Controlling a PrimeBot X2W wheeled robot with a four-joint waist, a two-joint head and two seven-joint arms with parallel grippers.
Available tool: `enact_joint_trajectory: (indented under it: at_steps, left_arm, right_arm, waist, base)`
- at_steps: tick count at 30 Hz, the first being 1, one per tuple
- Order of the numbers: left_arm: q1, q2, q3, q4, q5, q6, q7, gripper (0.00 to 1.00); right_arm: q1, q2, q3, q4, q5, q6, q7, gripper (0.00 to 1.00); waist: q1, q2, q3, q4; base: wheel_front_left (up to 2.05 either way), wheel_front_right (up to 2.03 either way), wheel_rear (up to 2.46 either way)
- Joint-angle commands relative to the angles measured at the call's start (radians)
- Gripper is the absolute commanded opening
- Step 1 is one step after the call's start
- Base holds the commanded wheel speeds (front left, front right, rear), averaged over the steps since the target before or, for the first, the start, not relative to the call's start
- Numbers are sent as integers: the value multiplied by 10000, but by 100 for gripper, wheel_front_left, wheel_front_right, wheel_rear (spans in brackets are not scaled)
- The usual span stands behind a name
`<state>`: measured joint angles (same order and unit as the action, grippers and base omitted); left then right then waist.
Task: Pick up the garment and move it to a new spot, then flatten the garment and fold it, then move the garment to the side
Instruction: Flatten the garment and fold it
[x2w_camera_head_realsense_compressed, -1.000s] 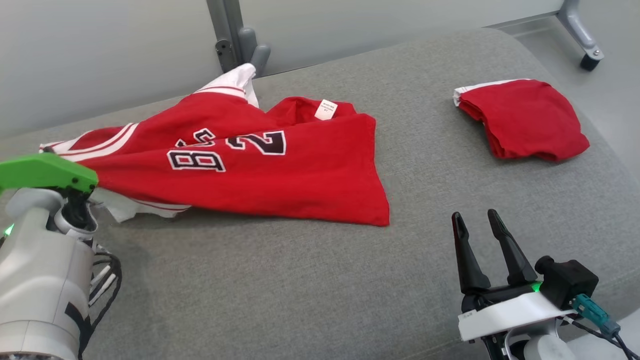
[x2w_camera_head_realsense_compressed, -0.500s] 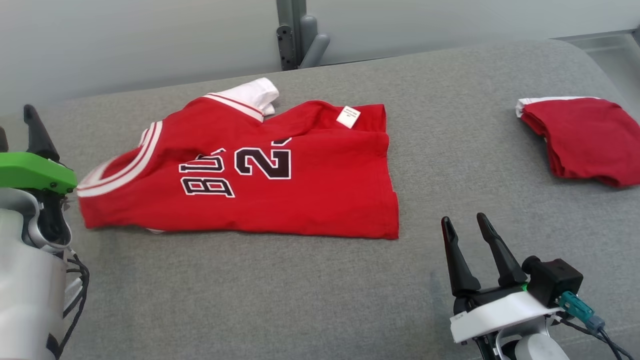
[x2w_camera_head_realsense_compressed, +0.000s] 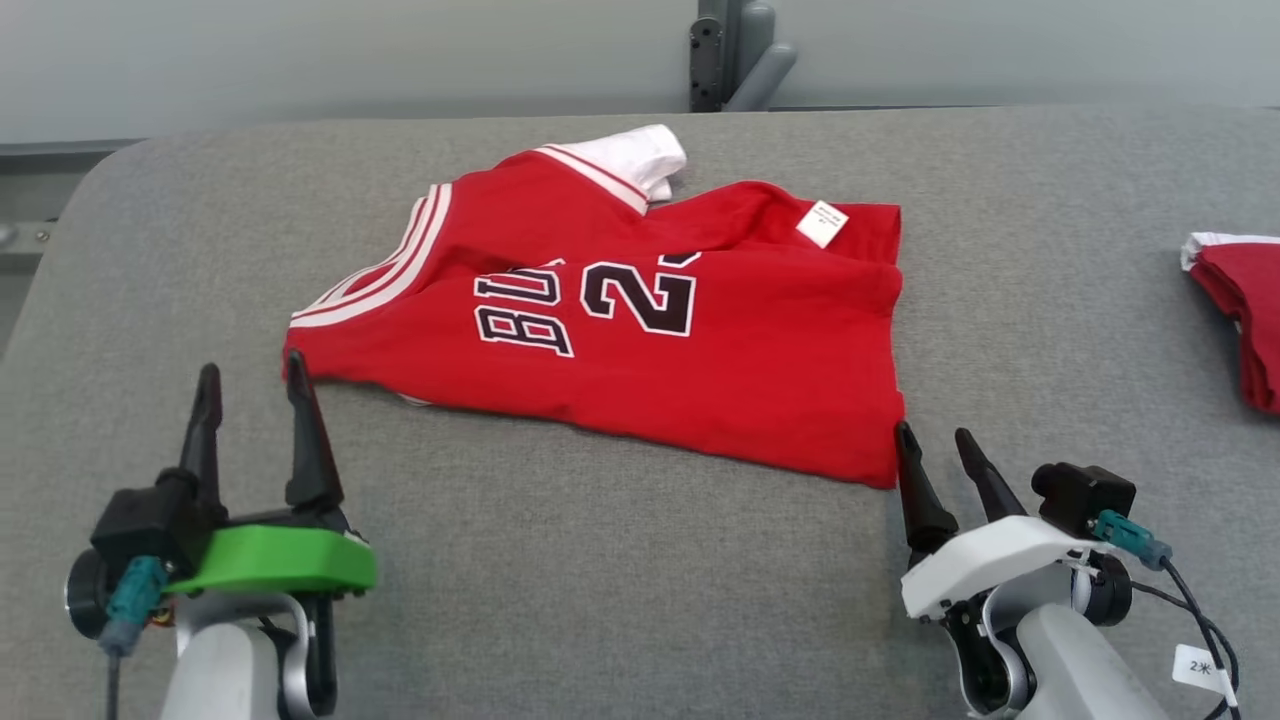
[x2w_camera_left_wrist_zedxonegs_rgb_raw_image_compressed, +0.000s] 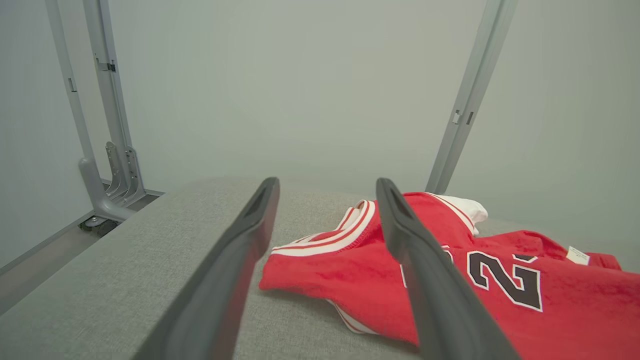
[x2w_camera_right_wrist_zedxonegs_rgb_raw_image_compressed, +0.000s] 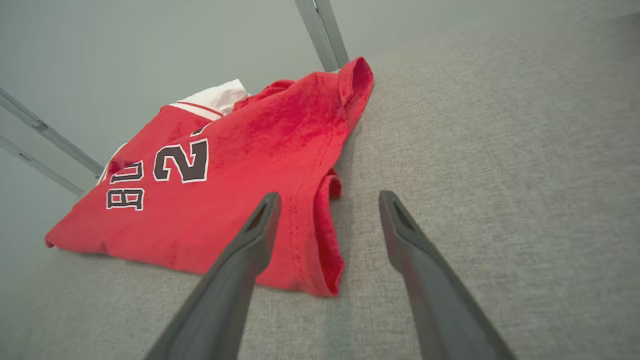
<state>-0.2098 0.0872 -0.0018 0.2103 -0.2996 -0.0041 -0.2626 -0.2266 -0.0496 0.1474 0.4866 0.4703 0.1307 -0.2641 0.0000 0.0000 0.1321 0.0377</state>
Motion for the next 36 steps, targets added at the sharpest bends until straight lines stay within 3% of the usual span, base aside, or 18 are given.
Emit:
enact_joint_trajectory:
  at_steps: [1,6,10,11,13,22,36]
  left_arm:
    - [321,-122,-58,-143,283,-97,-22,100]
    - [853,-334,-425,-438,790,-192,-24,100]
    - [1044,-361,-811,-541,514,0,-24,100]
    - [1072,-361,-890,-568,434,66,-24,100]
    - [1117,-362,-1009,-619,375,172,-23,100]
    - [1109,-360,-998,-668,443,352,-23,100]
    - [1255,-354,-617,-767,555,328,-24,100]
  right_arm:
    - [-339,-19,-84,384,192,0,4,100]
    - [-1028,-24,-29,2028,1155,0,4,100]
    - [-1506,-16,375,3219,1764,0,17,100]
    - [-1558,-6,487,3381,1849,0,18,76]
    - [-1619,22,738,3567,2080,1,20,0]
    - [-1113,-136,1675,3061,2717,1,20,0]
    - [832,-3487,4366,545,4968,-20,59,0]
  waist:
    - [0,0,169,597]
    - [0,0,227,1090]
    - [0,0,253,1297]
    - [0,0,270,1313]
    - [0,0,310,1298]
    - [0,0,359,713]
    - [0,0,214,-529]
  base:
    - [0,0,0]
    - [0,0,0]
    - [0,0,0]
    - [0,0,0]
    - [0,0,0]
    - [0,0,0]
    - [0,0,0]
